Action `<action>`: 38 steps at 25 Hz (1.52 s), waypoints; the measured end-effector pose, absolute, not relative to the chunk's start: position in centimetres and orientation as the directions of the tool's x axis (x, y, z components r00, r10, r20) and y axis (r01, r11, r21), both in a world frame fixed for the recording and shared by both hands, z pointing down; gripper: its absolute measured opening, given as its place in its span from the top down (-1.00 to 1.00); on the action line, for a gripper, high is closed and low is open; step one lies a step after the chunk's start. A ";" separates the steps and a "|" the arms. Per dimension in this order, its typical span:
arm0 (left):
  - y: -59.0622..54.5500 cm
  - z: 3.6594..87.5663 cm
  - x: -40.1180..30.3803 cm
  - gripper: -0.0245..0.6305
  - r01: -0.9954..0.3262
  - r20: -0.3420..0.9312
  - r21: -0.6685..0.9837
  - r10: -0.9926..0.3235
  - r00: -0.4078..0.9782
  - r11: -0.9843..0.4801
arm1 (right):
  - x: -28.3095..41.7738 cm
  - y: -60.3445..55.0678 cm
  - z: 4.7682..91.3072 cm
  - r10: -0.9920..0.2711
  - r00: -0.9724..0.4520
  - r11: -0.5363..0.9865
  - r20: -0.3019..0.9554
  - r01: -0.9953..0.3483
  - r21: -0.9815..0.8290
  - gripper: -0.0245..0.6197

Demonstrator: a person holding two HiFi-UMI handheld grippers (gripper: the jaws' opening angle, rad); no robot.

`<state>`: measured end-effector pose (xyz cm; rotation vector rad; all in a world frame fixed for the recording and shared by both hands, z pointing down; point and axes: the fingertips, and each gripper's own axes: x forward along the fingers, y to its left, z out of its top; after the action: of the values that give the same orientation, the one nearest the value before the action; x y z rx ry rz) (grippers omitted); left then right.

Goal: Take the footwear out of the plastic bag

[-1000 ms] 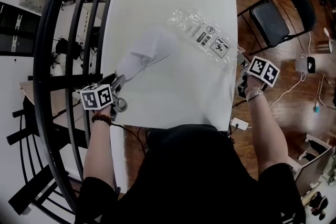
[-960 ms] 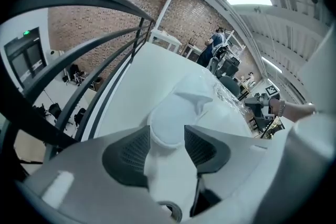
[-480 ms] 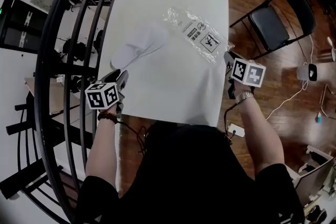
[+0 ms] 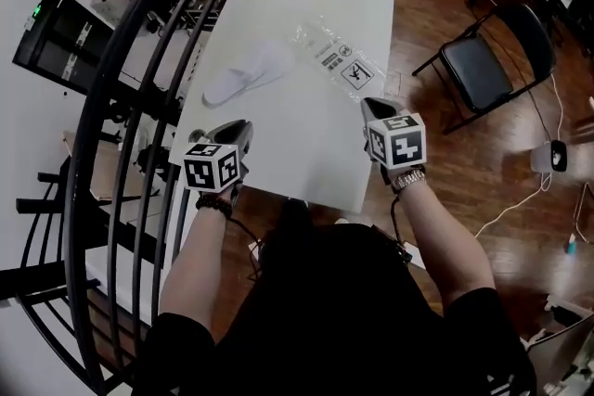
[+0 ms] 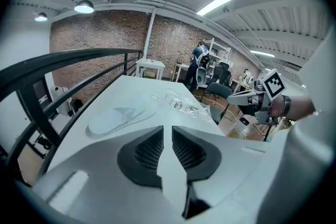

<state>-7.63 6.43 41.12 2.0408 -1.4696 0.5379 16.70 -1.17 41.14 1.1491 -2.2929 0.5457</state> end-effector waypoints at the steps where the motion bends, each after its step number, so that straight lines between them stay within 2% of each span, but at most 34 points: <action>1: 6.9 40.5 -6.5 0.76 -0.948 0.610 0.195 -0.727 0.317 -0.249 | 16.3 -0.4 40.6 -0.608 -0.525 0.588 0.595 -0.802 -0.107 0.95; 5: 8.1 38.5 -2.2 0.87 -0.942 0.595 0.161 -0.733 0.330 -0.294 | 14.6 2.2 38.2 -0.592 -0.590 0.676 0.549 -0.735 -0.060 0.95; 15: 11.8 34.0 4.0 0.88 -0.913 0.544 0.114 -0.745 0.386 -0.391 | 10.1 9.7 33.0 -0.536 -0.713 0.792 0.453 -0.610 -0.022 0.95; 23: 14.9 31.7 3.7 0.88 -0.902 0.487 0.086 -0.772 0.409 -0.424 | 7.3 14.7 29.9 -0.569 -0.723 0.793 0.393 -0.608 0.029 0.95; 33: 20.9 31.0 0.2 0.88 -0.866 0.441 0.102 -0.758 0.480 -0.489 | 2.9 20.9 29.5 -0.628 -0.667 0.747 0.401 -0.661 0.072 0.95; 38: 23.3 31.0 0.4 0.88 -0.851 0.423 0.131 -0.747 0.512 -0.509 | 2.8 23.3 29.2 -0.651 -0.644 0.729 0.401 -0.679 0.092 0.95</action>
<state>0.36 23.30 31.04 2.4353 -1.3343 0.4511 2.83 23.25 29.19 1.0213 -2.5223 0.0935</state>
